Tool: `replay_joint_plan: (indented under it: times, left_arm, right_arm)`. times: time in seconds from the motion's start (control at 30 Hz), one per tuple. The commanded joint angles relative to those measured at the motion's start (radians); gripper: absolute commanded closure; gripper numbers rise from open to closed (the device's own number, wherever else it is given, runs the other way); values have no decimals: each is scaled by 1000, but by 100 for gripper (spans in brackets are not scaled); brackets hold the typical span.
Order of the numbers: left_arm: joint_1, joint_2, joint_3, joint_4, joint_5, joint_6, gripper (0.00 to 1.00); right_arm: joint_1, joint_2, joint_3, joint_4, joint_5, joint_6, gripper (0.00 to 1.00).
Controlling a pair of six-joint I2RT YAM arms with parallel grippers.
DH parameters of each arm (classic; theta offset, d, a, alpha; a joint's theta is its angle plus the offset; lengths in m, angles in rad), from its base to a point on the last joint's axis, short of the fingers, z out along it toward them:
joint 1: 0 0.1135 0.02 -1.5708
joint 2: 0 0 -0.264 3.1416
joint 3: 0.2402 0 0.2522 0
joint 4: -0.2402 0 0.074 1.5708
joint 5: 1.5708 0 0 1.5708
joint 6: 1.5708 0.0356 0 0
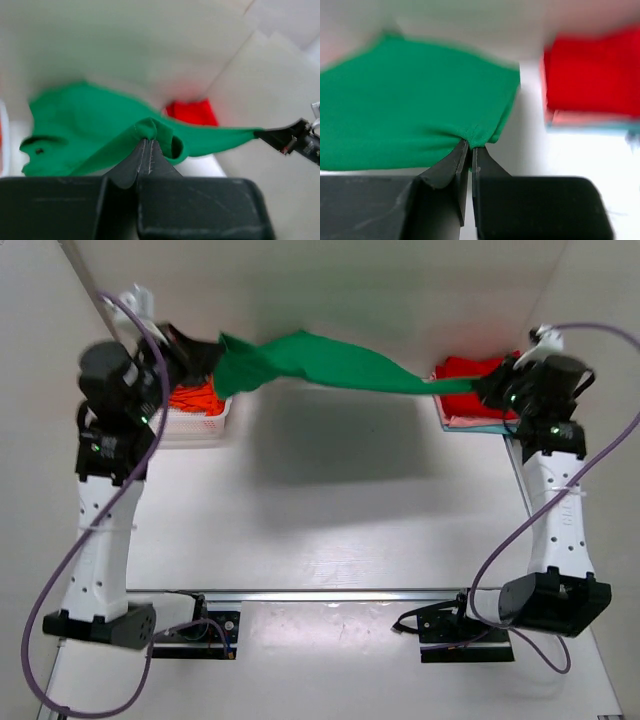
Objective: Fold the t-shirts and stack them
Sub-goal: Flatten out the tshirt, then fold the flattened tshirt in 1/3 of the way
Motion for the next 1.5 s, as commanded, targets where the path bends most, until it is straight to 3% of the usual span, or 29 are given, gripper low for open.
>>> replay_joint_plan:
  times: [0.0,0.17,0.27,0.43,0.57,0.77,1.2,1.47]
  left_arm:
    - [-53,-95,-304,42,-44,47,100]
    - [-101,-373,-883,65,-72,24,100]
    - [-109,-544,-1132,7,-95,-10,100]
    - [-93,-752,-1312,-90,-81,-33,100]
    - [-123,-732,-1301,-67,-77,-61,100]
    - [-66,-564,-1233,46,-41,-25,100]
    - [-37,-289,-1133,203,-96,27,100]
    - [-20,-217,-1113,252,-96,41,100]
  right_arm:
    - [-2,-48,-222,48,-20,0,99]
    - [69,-255,-583,-10,73,29,100]
    - [161,-346,-729,-131,166,93,100]
    - [230,-450,-941,-283,187,198,100]
    - [340,-466,-902,-326,295,279,100]
    - [116,-381,-921,-300,136,146,100]
    - [82,-291,-911,-295,142,138,100]
    - [30,-320,-930,-306,183,168,100]
